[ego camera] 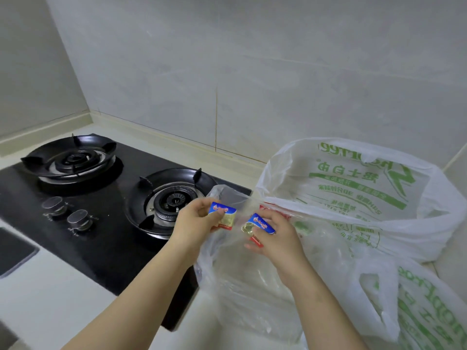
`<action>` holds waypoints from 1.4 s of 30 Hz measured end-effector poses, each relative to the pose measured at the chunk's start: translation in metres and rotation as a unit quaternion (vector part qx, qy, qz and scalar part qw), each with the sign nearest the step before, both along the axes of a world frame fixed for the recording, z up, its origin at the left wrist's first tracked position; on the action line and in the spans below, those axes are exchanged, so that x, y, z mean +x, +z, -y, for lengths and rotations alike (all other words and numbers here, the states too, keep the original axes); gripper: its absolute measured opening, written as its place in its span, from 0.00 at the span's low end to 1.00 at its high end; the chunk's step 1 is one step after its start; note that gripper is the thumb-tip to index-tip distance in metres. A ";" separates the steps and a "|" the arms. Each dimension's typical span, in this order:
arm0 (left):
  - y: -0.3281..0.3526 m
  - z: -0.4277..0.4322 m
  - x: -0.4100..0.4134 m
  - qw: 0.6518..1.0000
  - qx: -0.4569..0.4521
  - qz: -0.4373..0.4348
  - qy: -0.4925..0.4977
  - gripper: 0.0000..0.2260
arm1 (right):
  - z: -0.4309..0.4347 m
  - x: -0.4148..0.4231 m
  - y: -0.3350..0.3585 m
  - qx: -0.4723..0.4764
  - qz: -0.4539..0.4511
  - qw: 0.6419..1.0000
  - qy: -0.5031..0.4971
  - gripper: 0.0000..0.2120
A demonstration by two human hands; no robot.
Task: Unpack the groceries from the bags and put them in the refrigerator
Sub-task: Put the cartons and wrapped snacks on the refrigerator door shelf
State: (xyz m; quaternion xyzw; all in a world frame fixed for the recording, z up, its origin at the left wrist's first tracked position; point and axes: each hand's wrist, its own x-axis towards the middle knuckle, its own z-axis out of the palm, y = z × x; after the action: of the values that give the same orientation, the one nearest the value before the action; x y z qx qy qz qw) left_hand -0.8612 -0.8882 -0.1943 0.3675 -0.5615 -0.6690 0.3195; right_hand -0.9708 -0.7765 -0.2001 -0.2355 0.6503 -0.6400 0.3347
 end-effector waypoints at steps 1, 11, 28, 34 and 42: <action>0.005 0.001 0.010 1.000 -0.007 -0.006 0.016 0.08 | 0.003 0.007 0.004 -0.007 -0.002 1.000 0.013 0.13; 0.028 0.000 0.122 0.985 -0.023 -0.006 0.171 0.05 | 0.049 0.094 0.027 -0.007 -0.034 0.983 0.181 0.13; 0.051 -0.063 0.380 0.899 -0.025 0.008 0.438 0.06 | 0.060 0.341 0.057 -0.029 -0.047 0.898 0.437 0.11; 0.056 -0.138 0.519 0.840 -0.047 0.012 0.541 0.06 | 0.020 0.485 0.066 -0.041 -0.048 0.838 0.543 0.10; 0.082 -0.253 0.669 0.749 -0.096 0.026 0.655 0.06 | -0.053 0.656 0.090 -0.081 -0.021 0.743 0.664 0.12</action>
State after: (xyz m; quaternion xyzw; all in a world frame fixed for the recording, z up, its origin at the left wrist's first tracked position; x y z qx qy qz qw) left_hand -0.1919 -0.6357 -0.1128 0.6297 -0.2526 -0.2288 0.6981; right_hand -0.3145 -0.7233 -0.1104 -0.6473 0.2822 -0.3014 0.6407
